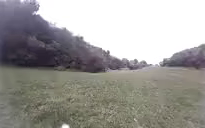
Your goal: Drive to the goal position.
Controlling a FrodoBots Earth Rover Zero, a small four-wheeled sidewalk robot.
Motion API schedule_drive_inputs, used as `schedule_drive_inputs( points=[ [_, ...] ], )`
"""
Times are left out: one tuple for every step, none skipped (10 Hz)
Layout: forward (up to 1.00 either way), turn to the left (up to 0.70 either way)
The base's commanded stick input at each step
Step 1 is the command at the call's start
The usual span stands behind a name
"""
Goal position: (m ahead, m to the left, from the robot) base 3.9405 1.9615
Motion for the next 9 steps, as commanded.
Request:
schedule_drive_inputs(
  points=[
    [1.0,-0.08],
    [1.0,-0.04],
    [1.0,0.0],
    [1.0,0.0],
    [1.0,0.0],
    [1.0,-0.4],
    [1.0,-0.4],
    [1.0,-0.4],
    [1.0,-0.4]
  ],
)
